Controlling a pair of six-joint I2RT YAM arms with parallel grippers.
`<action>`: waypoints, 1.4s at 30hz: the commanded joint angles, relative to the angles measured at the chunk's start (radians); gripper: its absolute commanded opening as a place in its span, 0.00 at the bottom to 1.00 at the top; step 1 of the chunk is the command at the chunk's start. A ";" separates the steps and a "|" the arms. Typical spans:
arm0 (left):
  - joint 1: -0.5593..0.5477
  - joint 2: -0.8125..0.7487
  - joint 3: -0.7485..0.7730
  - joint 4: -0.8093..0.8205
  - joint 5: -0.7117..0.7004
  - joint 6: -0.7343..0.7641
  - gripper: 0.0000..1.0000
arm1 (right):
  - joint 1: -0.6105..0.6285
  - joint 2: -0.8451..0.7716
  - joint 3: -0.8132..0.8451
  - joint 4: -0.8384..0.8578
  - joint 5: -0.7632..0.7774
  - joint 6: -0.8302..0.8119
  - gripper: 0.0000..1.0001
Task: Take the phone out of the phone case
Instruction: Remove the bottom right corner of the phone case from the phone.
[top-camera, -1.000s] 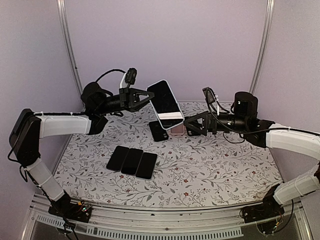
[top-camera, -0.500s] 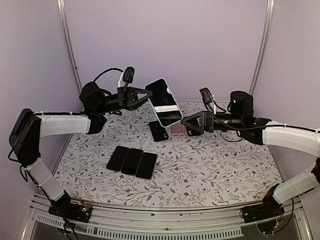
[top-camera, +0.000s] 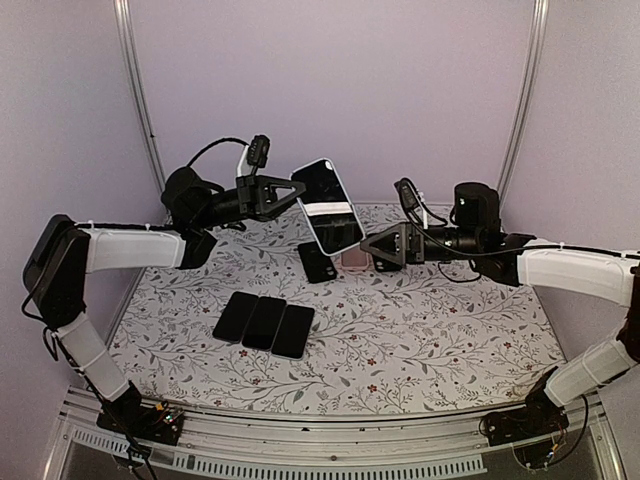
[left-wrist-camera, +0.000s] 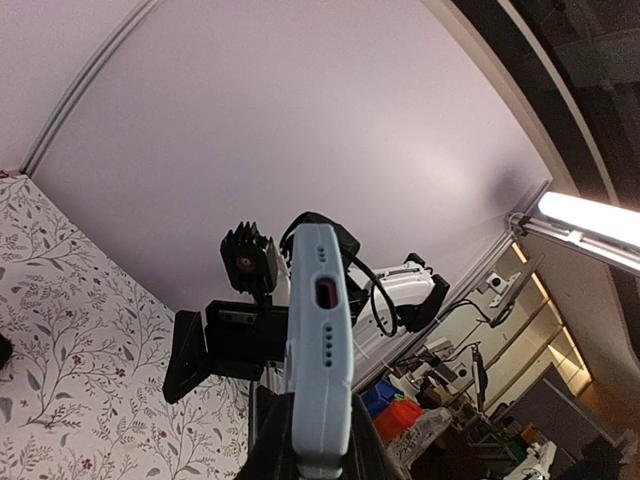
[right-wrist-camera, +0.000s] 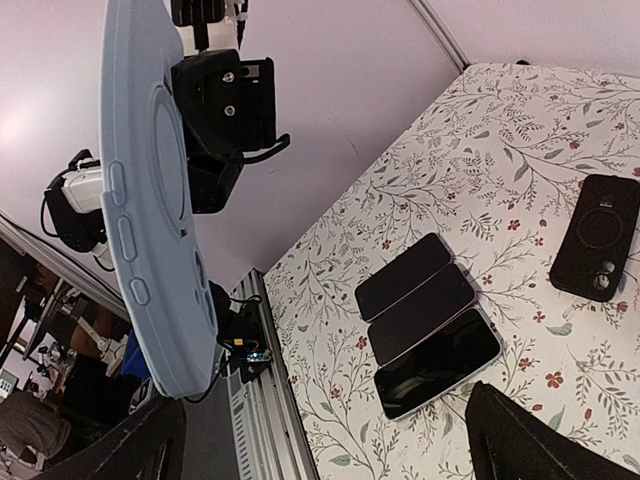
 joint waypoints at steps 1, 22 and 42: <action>-0.066 -0.031 0.046 0.185 0.063 -0.101 0.00 | -0.040 0.055 -0.002 -0.084 0.129 0.039 0.99; -0.134 0.064 0.073 -0.012 0.076 -0.027 0.00 | 0.002 0.092 0.074 0.096 -0.049 0.086 0.98; -0.145 0.103 0.100 -0.385 -0.045 0.157 0.00 | 0.023 0.209 0.130 0.313 -0.023 0.305 0.55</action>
